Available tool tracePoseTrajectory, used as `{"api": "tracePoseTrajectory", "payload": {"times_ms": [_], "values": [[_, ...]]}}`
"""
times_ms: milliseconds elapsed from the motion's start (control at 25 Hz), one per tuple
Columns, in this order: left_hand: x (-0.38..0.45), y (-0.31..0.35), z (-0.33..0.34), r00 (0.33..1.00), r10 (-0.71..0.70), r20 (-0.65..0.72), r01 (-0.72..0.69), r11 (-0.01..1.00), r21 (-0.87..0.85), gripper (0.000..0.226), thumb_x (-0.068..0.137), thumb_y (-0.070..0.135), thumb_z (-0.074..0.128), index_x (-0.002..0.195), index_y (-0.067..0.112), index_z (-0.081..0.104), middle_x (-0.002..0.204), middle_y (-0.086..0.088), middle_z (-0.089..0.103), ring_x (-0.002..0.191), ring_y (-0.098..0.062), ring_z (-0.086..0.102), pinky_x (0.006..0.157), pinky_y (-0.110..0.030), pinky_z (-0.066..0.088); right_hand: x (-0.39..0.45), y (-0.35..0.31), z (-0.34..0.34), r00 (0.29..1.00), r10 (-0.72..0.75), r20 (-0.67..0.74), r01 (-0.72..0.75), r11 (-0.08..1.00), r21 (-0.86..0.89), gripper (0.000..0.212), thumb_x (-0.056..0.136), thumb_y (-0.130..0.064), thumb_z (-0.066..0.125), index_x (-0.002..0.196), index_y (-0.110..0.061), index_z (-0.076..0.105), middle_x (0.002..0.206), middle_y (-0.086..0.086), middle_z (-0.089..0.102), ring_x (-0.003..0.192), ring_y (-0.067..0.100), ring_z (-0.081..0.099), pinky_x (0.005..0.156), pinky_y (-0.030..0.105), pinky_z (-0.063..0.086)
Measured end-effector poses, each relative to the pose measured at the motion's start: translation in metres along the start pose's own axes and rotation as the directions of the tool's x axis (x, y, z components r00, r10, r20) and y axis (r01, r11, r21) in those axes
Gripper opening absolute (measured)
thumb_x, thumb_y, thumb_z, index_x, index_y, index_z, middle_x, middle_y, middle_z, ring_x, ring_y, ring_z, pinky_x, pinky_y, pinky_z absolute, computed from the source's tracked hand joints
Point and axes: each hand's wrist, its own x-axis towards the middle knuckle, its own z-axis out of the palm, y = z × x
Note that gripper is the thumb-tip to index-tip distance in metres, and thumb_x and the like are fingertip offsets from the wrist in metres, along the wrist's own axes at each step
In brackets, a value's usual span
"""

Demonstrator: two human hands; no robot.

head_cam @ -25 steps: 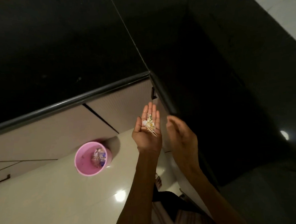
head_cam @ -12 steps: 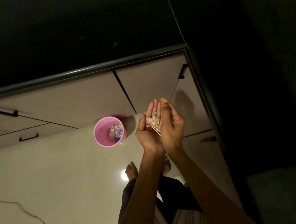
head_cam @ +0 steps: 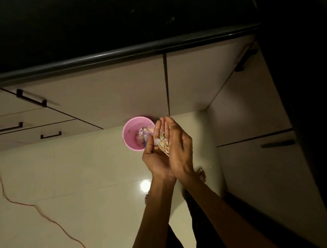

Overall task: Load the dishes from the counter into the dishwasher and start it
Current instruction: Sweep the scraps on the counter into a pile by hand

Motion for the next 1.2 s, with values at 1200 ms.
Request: {"api": "tracePoseTrajectory", "payload": {"times_ms": [1200], "values": [[0.359,0.154,-0.319,0.881,0.462,-0.104,-0.057,0.321,0.945,0.022,0.089,-0.015,0.046,0.094,-0.013,0.068,0.067,-0.002,0.066,0.055,0.002,0.062,0.058,-0.009,0.048,0.315,0.384,0.051,0.997,-0.049,0.057,0.075,0.609,-0.79,0.022,0.086,-0.012,0.07,0.066,-0.02,0.066,0.073,0.006,0.069,0.077,0.025,0.068,0.082,0.031,0.055]]}}
